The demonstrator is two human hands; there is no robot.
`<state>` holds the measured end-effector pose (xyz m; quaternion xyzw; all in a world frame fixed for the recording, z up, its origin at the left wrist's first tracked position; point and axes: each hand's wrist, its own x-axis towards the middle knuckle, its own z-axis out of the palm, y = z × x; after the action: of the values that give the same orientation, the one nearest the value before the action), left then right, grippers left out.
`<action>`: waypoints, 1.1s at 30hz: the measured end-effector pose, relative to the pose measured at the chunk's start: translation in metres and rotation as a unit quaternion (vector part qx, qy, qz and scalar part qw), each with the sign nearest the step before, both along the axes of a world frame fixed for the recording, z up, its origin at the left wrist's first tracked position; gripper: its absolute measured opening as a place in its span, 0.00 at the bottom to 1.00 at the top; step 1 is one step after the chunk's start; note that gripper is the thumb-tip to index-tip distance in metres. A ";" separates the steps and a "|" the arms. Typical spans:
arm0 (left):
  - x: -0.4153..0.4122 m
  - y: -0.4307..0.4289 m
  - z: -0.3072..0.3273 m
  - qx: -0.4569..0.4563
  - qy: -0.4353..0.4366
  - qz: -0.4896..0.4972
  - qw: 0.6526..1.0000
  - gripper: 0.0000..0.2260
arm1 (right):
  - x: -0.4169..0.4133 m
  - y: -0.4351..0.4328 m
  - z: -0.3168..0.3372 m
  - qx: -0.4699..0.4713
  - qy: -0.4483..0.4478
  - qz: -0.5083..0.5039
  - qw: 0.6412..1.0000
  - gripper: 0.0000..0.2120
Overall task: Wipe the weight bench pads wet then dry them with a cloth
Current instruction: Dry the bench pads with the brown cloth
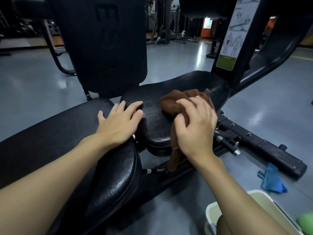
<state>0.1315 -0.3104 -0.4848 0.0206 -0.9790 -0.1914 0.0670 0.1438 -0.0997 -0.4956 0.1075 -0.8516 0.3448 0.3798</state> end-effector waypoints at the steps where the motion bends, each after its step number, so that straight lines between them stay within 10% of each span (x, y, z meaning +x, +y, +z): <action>1: 0.001 0.001 0.000 -0.013 -0.002 0.000 1.000 0.26 | -0.001 -0.005 0.001 -0.042 -0.008 -0.016 0.999 0.18; 12: 0.005 0.003 0.002 -0.048 -0.004 -0.001 0.999 0.23 | 0.003 -0.009 -0.013 0.020 0.122 0.045 0.991 0.17; 21: 0.004 0.008 0.002 -0.060 -0.001 0.003 0.998 0.22 | -0.045 0.025 0.004 -0.139 -0.006 -0.008 0.990 0.22; 33: 0.006 0.006 0.005 -0.049 0.000 -0.003 0.999 0.23 | -0.072 0.060 0.000 -0.048 0.026 0.040 0.998 0.21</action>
<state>0.1378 -0.3040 -0.4803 0.0144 -0.9873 -0.1435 0.0674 0.0713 -0.0396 -0.4959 0.1317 -0.8191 0.3973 0.3922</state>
